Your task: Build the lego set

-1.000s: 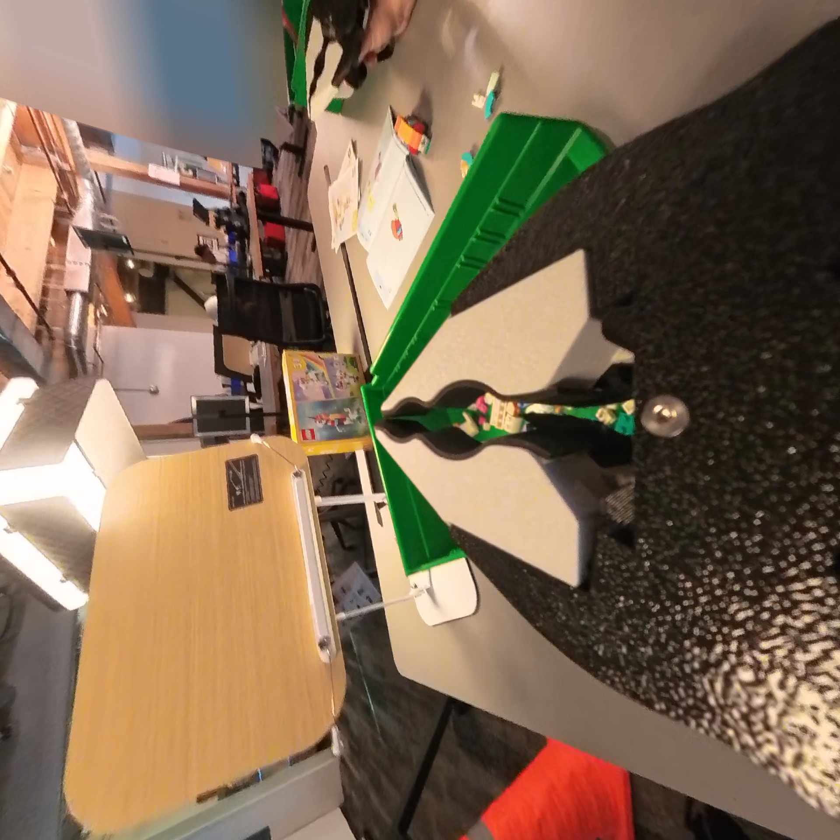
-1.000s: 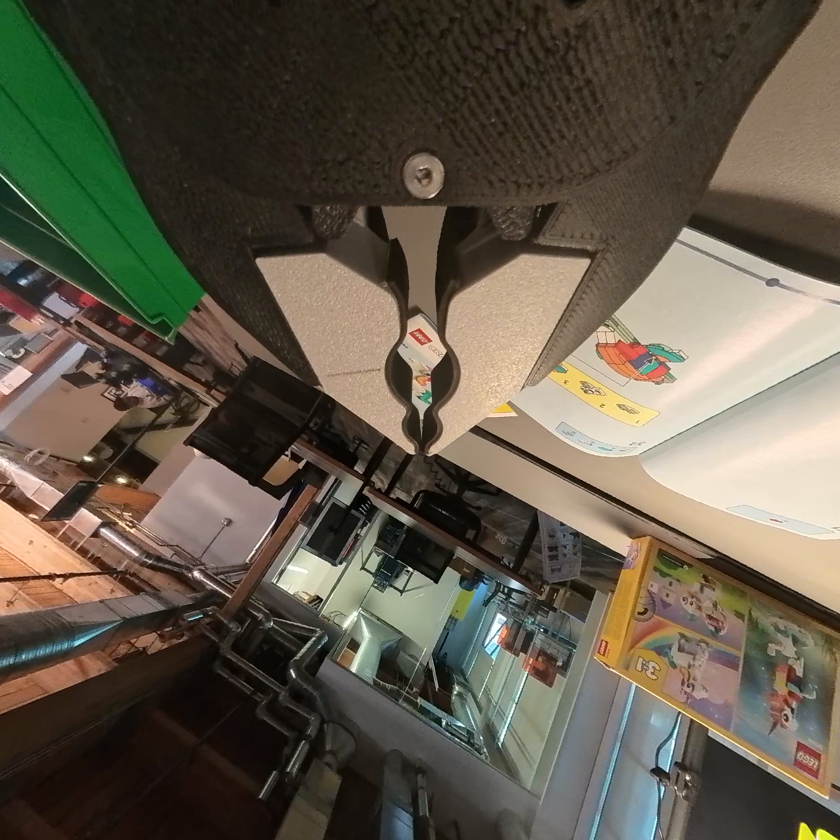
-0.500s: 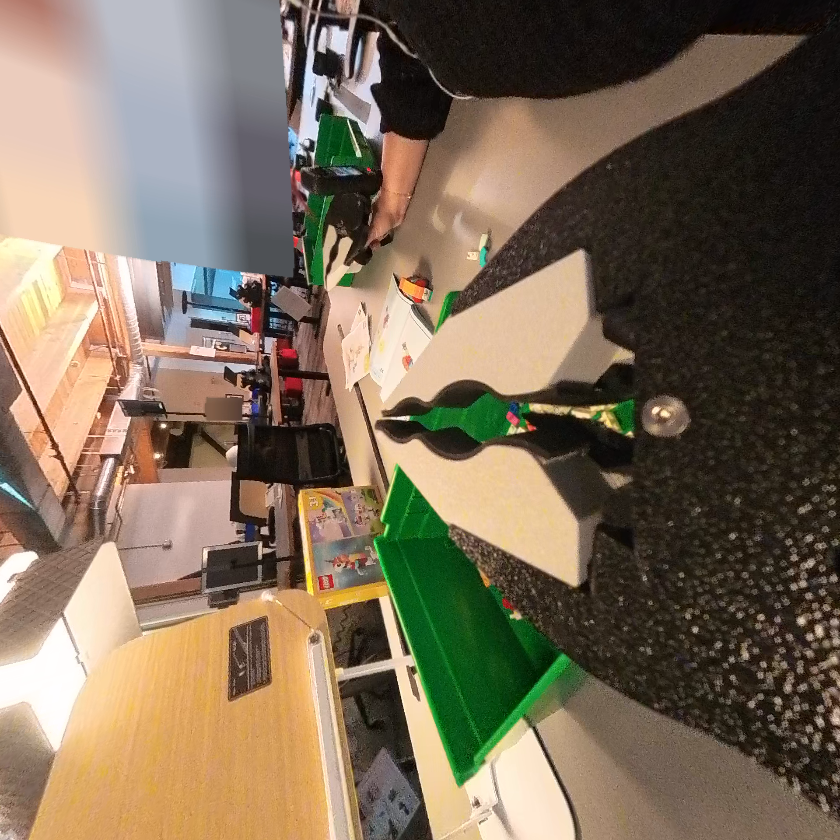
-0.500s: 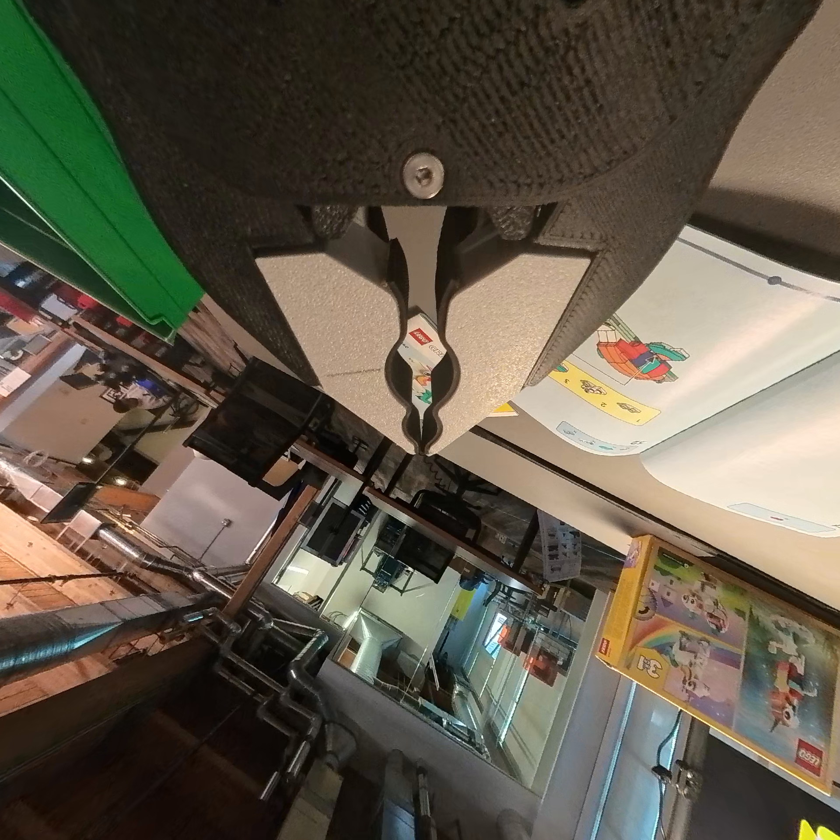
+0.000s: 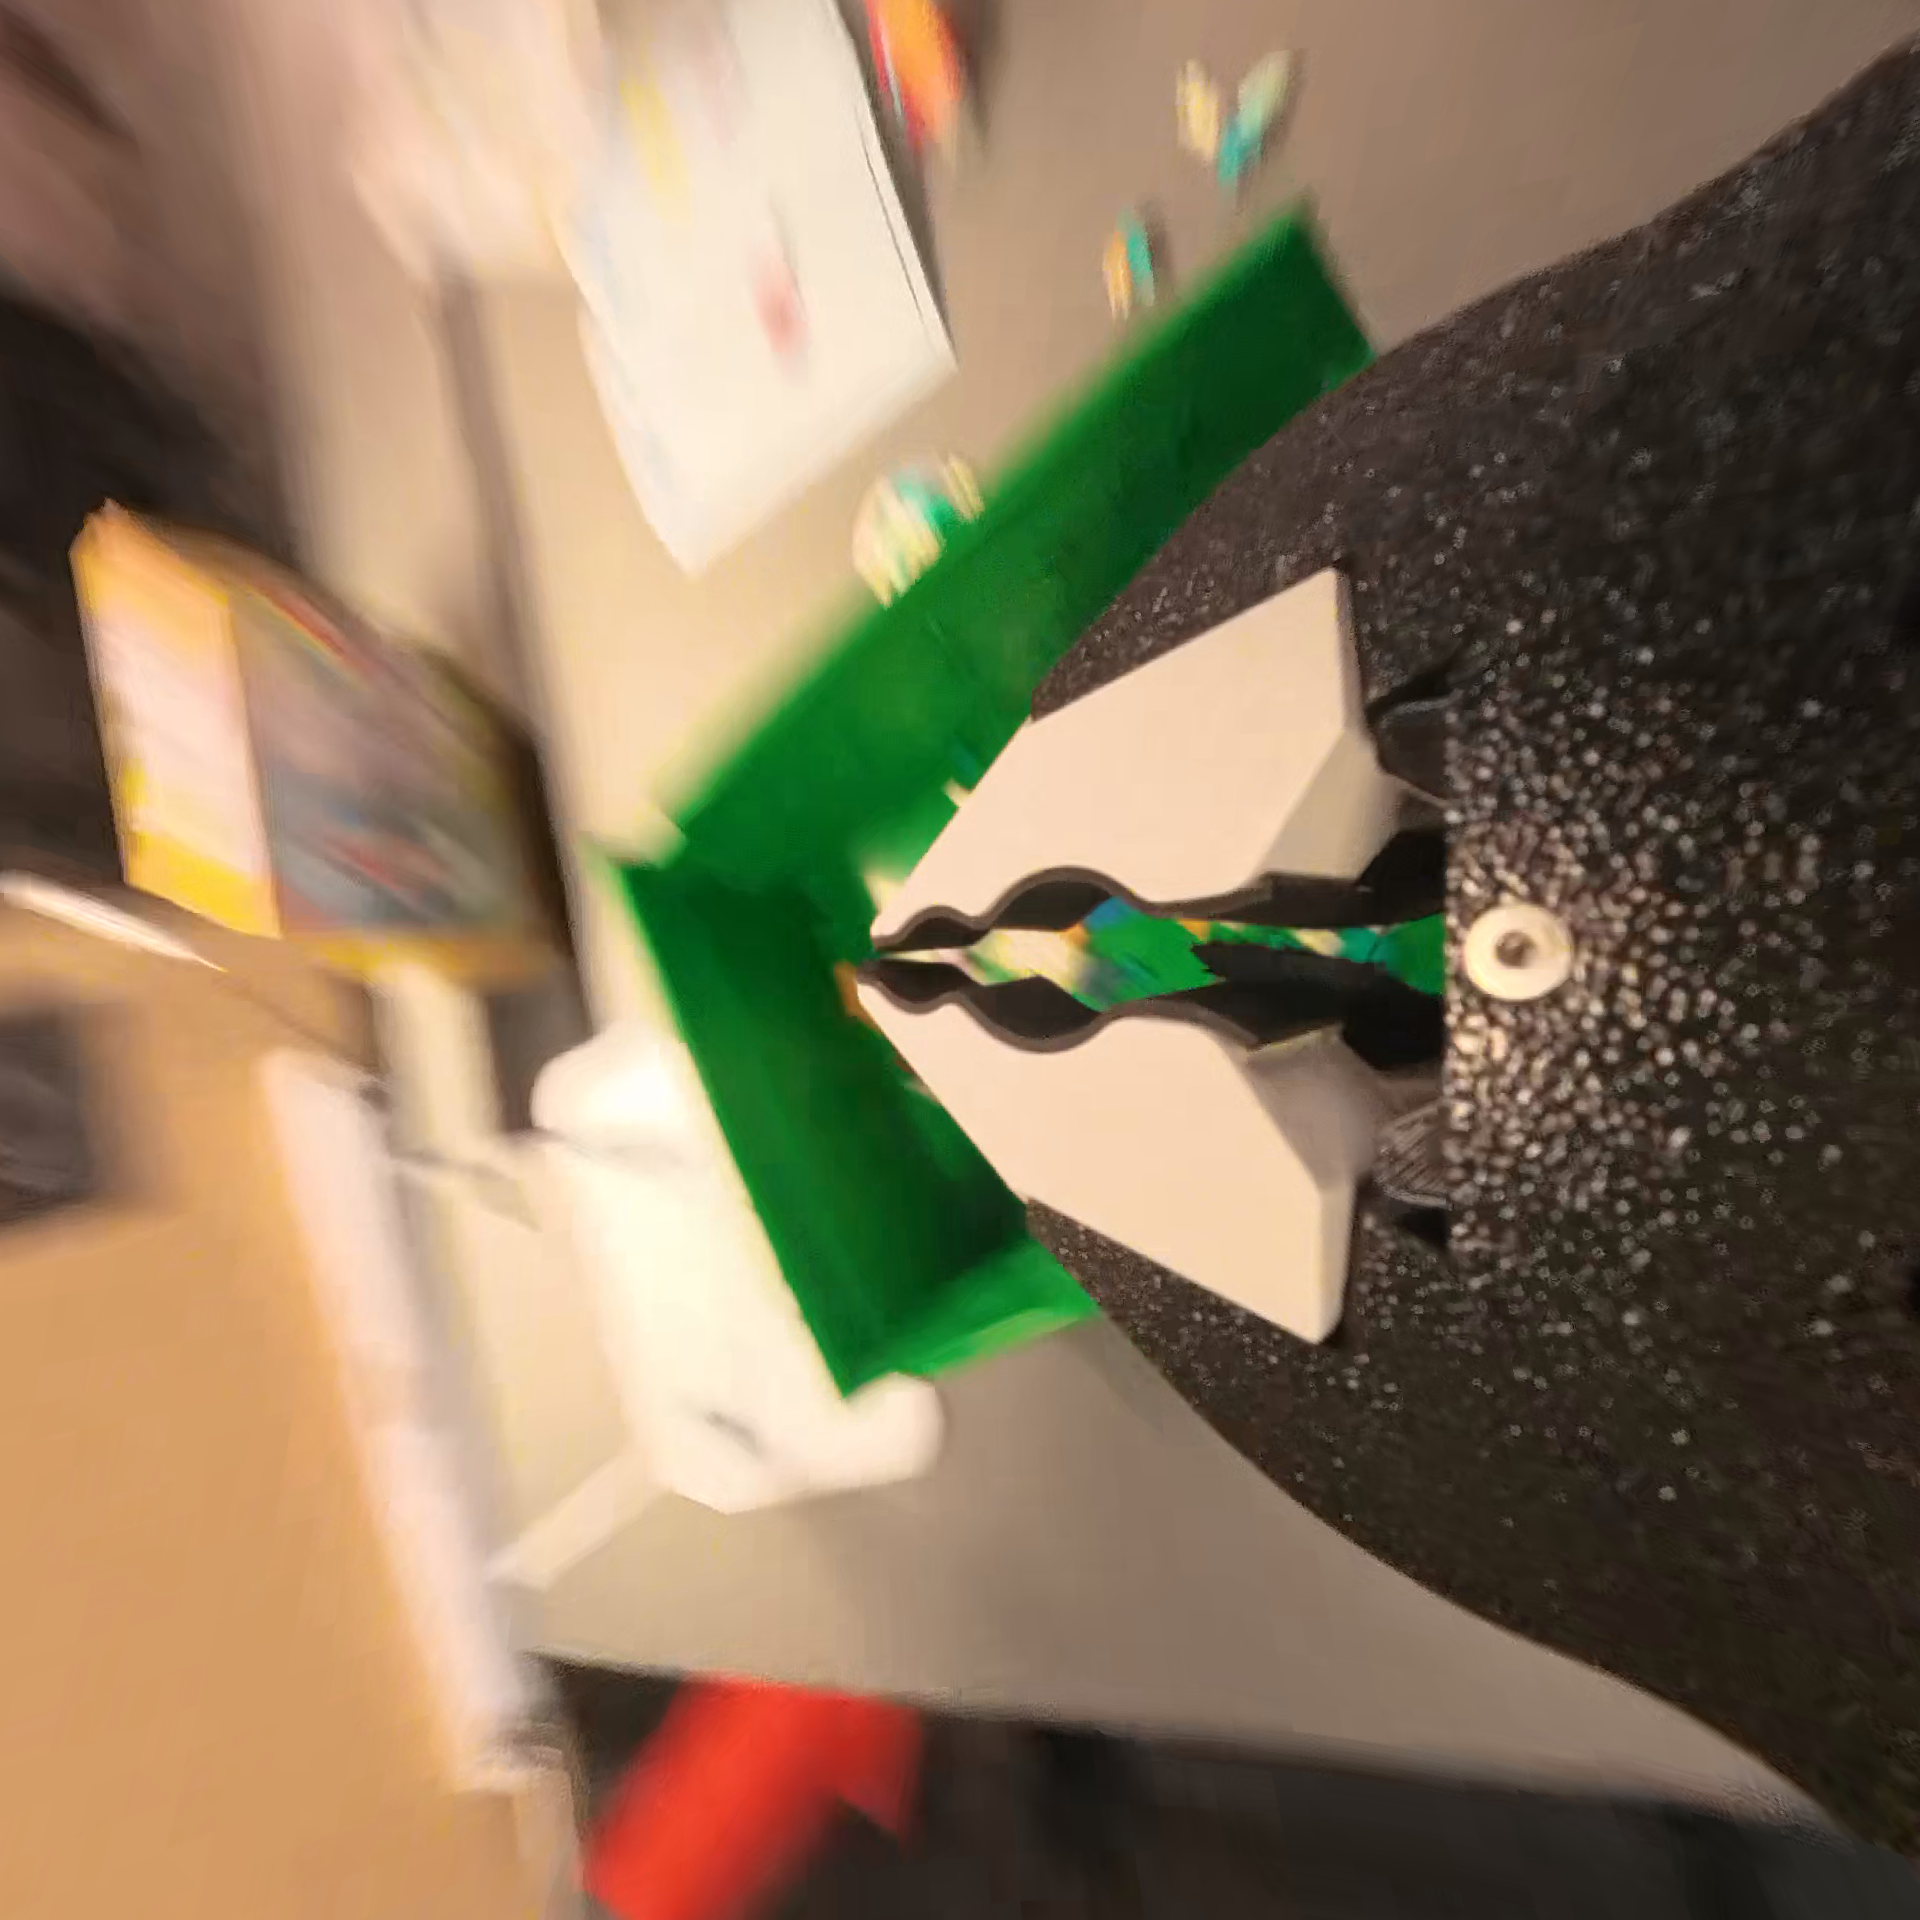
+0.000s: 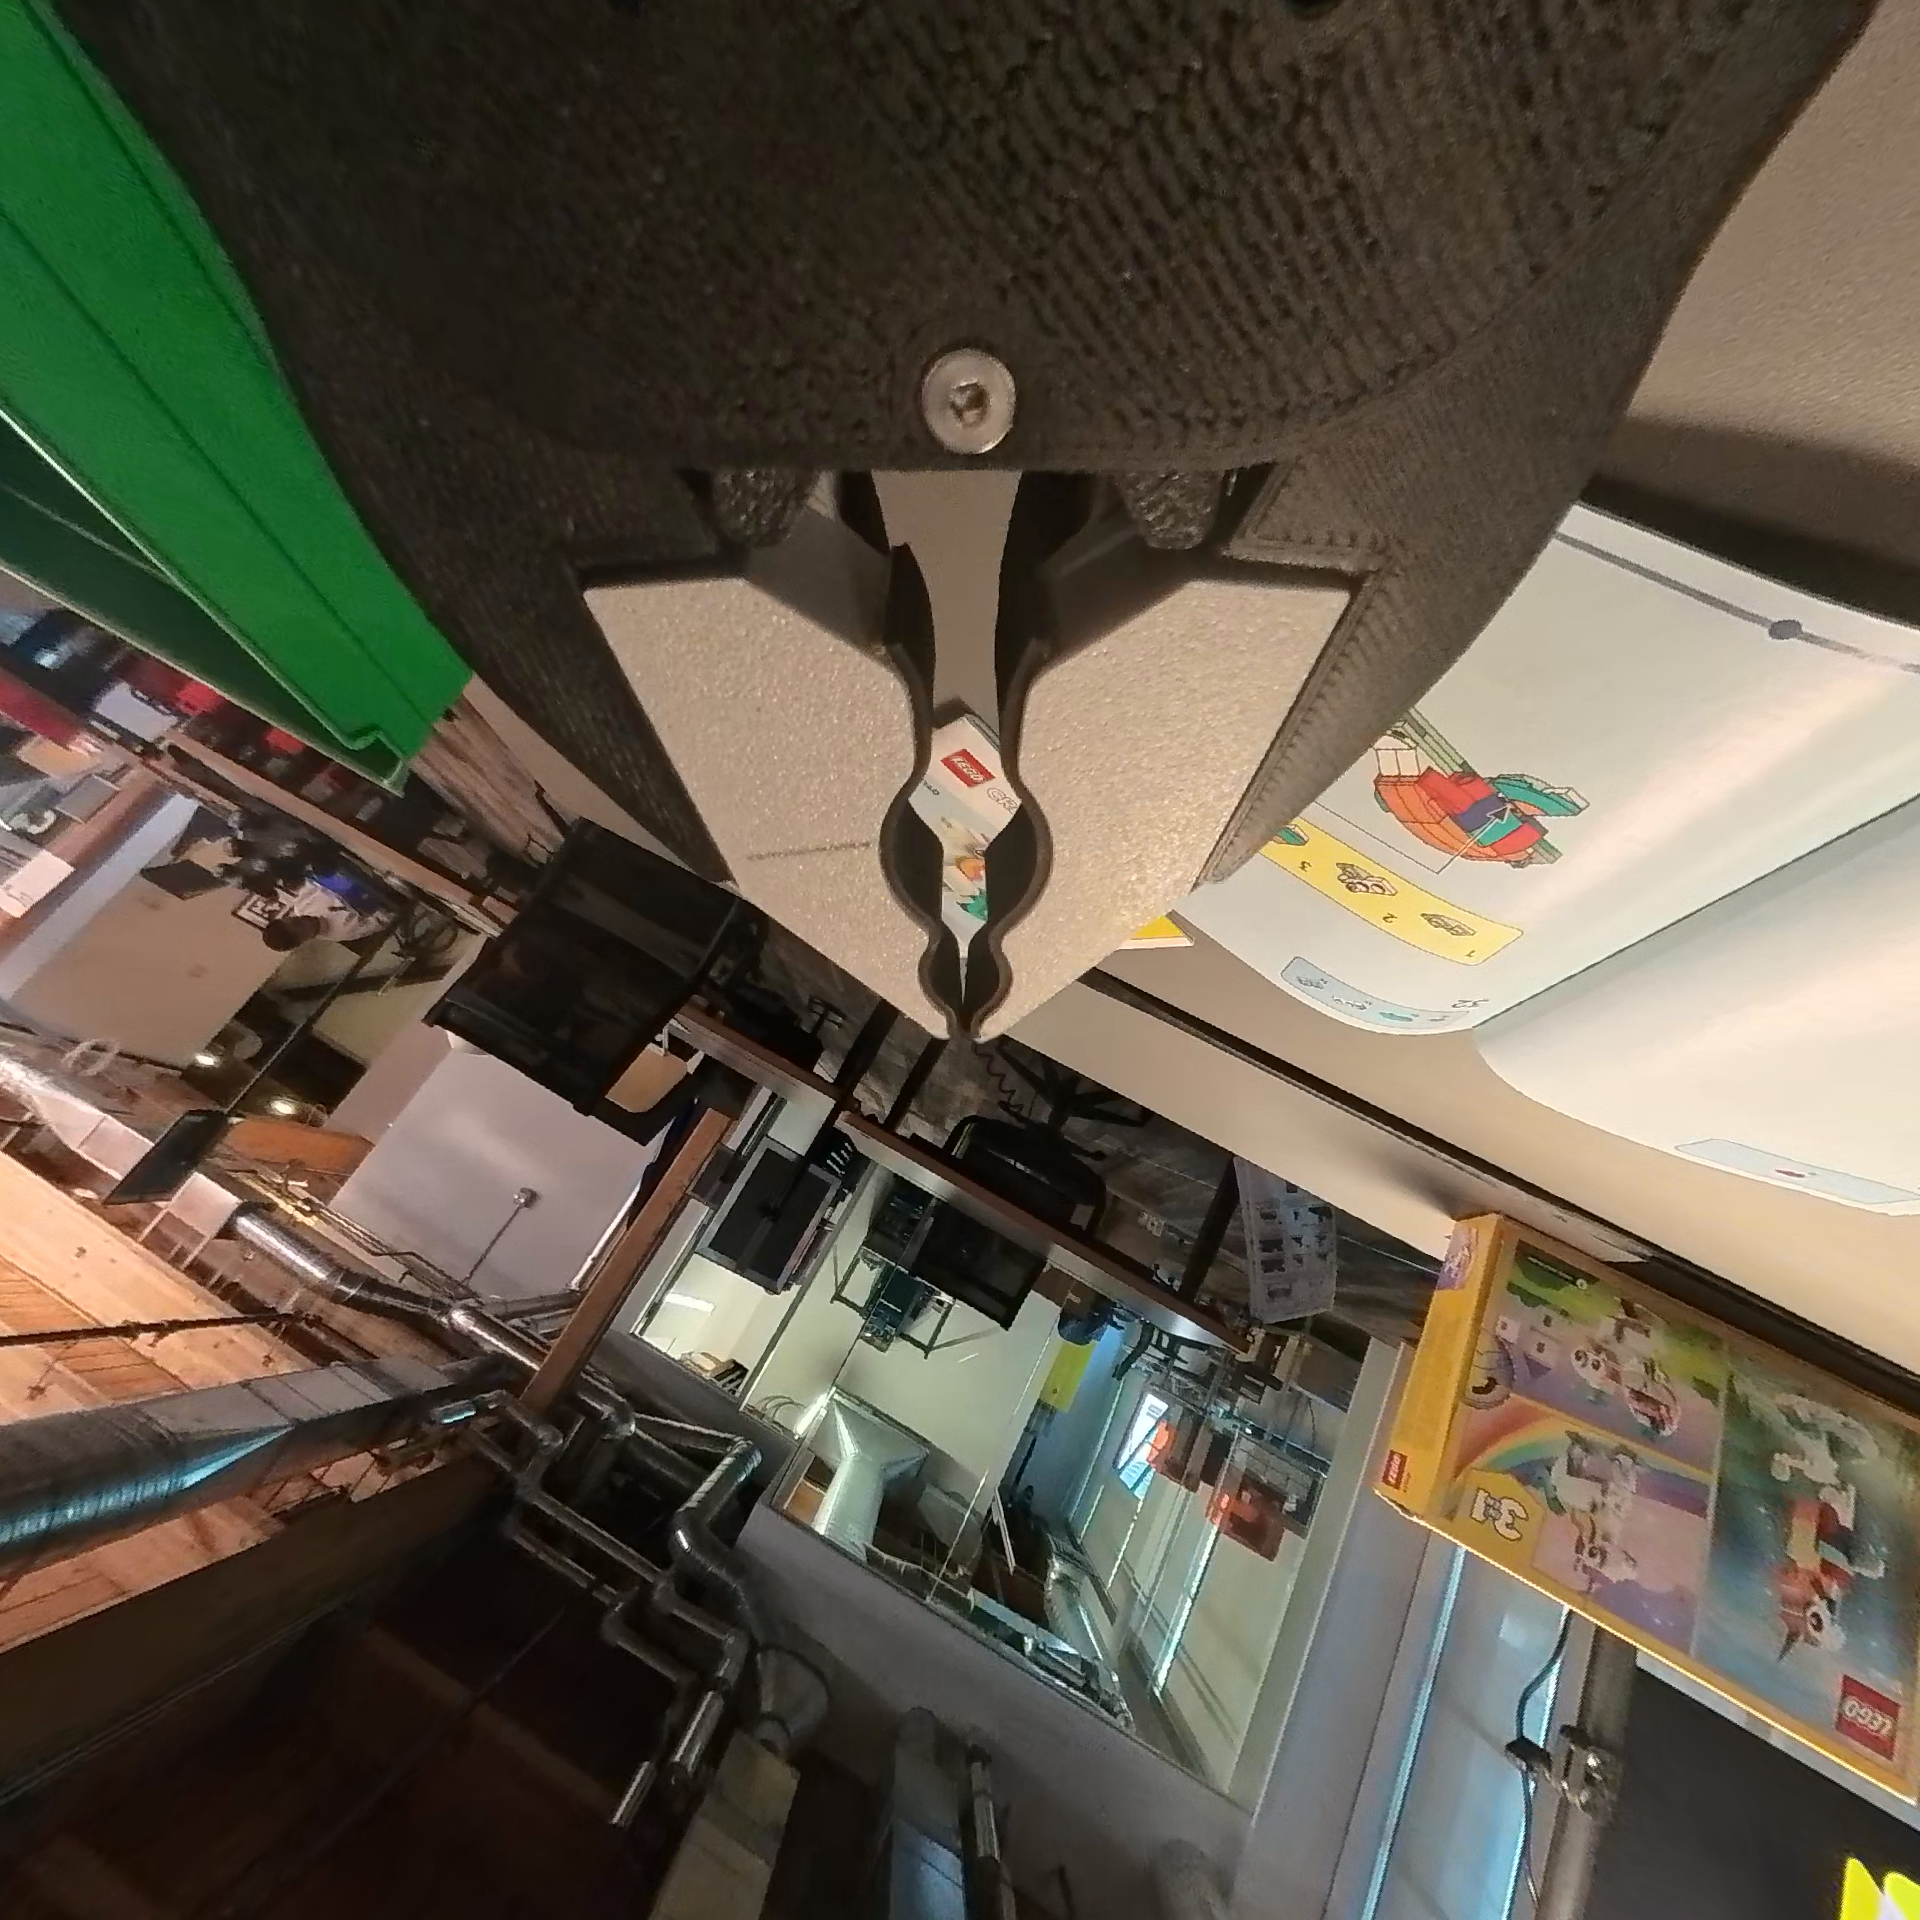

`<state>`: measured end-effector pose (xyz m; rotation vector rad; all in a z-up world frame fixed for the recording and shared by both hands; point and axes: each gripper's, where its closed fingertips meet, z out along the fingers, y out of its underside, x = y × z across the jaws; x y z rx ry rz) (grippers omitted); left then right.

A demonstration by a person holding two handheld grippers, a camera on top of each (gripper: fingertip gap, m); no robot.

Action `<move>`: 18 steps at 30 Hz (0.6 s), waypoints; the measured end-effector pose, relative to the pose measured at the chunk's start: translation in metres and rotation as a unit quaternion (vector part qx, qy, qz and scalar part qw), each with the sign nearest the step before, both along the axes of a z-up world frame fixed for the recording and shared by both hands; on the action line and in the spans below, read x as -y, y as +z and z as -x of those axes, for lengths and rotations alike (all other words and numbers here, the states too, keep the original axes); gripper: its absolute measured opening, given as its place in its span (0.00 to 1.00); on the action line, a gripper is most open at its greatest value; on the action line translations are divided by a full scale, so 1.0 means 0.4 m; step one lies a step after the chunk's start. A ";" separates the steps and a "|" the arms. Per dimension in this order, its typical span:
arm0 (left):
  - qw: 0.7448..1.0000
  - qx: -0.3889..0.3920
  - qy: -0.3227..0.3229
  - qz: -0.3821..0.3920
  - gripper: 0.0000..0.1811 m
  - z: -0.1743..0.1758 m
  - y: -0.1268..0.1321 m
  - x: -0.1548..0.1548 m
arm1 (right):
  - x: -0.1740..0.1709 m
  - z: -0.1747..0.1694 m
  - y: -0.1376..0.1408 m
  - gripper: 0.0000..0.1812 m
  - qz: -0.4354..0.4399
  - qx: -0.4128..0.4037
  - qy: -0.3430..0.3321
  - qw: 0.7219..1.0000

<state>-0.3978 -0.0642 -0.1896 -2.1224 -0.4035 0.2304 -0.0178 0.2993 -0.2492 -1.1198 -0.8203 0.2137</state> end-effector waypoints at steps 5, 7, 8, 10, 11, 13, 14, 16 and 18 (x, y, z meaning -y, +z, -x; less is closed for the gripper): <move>0.993 0.015 0.044 0.105 0.00 0.004 -0.109 -0.027 | 0.002 -0.003 0.005 0.00 0.002 -0.012 0.007 1.000; 0.991 0.019 0.042 0.127 0.00 -0.003 -0.137 -0.028 | 0.003 -0.005 0.008 0.00 0.004 -0.018 0.010 1.000; 0.988 0.012 0.040 0.151 0.00 0.003 -0.145 -0.022 | 0.004 -0.004 0.009 0.00 0.004 -0.020 0.013 1.000; 0.984 -0.021 0.049 0.169 0.00 0.024 -0.142 -0.018 | 0.007 0.000 0.010 0.00 0.006 -0.021 0.022 1.000; 0.983 -0.025 0.035 0.176 0.00 0.017 -0.146 -0.019 | 0.008 0.002 0.009 0.00 0.006 -0.021 0.023 0.999; 0.979 -0.023 0.005 0.201 0.00 -0.001 -0.165 -0.014 | 0.009 0.002 0.009 0.00 0.005 -0.019 0.022 1.000; 0.977 -0.018 -0.002 0.212 0.00 -0.007 -0.176 -0.010 | 0.008 0.002 0.009 0.00 0.005 -0.019 0.021 1.000; 0.976 0.014 0.005 0.218 0.00 -0.018 -0.193 -0.001 | 0.005 0.001 0.008 0.00 0.005 -0.018 0.017 1.000; 0.976 0.044 0.012 0.214 0.00 -0.027 -0.201 0.003 | 0.005 0.001 0.008 0.00 0.004 -0.017 0.016 1.000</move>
